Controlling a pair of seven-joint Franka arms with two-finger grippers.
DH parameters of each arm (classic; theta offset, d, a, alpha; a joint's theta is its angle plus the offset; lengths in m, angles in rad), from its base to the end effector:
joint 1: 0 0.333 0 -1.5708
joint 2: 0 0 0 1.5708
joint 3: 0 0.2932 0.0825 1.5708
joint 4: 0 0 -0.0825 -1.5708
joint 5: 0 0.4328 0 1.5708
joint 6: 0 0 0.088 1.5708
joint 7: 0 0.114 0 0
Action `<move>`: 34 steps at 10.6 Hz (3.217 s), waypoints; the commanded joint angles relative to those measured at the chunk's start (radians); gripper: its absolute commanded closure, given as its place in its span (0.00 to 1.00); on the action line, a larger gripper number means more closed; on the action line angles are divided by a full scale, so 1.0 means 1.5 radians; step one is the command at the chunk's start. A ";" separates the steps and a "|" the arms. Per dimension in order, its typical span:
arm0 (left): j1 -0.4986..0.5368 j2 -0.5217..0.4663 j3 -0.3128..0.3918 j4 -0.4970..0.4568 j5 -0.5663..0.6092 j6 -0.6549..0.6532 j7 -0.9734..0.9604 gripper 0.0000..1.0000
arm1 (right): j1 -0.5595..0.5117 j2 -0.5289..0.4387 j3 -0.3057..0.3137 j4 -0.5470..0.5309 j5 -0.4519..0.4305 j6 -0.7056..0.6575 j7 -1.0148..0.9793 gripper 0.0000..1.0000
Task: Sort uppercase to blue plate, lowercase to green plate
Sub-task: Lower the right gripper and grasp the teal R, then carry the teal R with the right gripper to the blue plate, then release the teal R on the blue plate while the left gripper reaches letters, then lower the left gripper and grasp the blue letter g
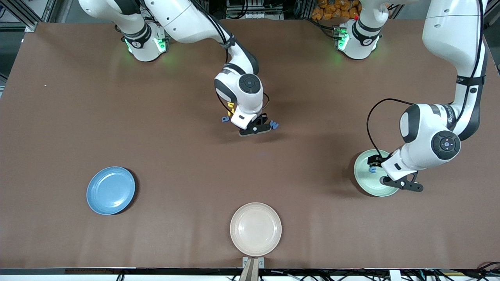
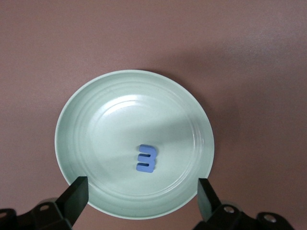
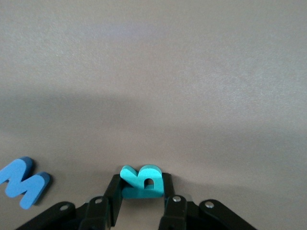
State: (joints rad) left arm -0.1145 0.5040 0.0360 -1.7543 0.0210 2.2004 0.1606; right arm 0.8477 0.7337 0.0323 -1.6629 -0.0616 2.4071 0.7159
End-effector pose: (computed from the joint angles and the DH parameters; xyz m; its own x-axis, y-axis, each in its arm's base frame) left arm 0.6799 -0.0537 0.2203 0.9657 -0.2519 -0.0625 -0.2538 -0.9670 -0.0239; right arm 0.4481 0.5390 0.1205 0.9796 0.1998 0.0214 0.1997 -0.9798 0.0081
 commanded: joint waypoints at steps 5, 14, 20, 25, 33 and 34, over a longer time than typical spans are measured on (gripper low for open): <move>-0.047 -0.010 0.004 0.008 -0.005 -0.006 0.016 0.00 | -0.075 -0.030 -0.013 0.032 -0.016 -0.064 -0.011 1.00; -0.124 -0.006 -0.148 0.038 -0.007 0.000 0.148 0.00 | -0.442 -0.010 -0.082 0.161 -0.023 -0.169 -0.550 1.00; -0.332 0.123 -0.141 0.249 -0.103 0.017 0.030 0.00 | -0.525 0.020 -0.082 0.151 -0.023 -0.080 -0.602 0.01; -0.480 0.229 -0.135 0.261 -0.086 0.196 -0.082 0.14 | -0.561 0.041 -0.082 0.150 -0.018 -0.074 -0.644 0.00; -0.526 0.251 -0.136 0.231 0.025 0.193 -0.116 0.26 | -0.561 0.052 -0.082 0.150 -0.015 -0.060 -0.643 0.00; -0.528 0.250 -0.140 0.227 0.045 0.191 -0.113 0.26 | -0.561 0.053 -0.082 0.149 -0.015 -0.060 -0.642 0.00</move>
State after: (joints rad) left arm -0.8919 0.8790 -0.1796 -1.4066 0.0375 2.4921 0.0148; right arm 0.0191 0.8001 -0.1035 -1.4485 -0.0827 2.3101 -0.2397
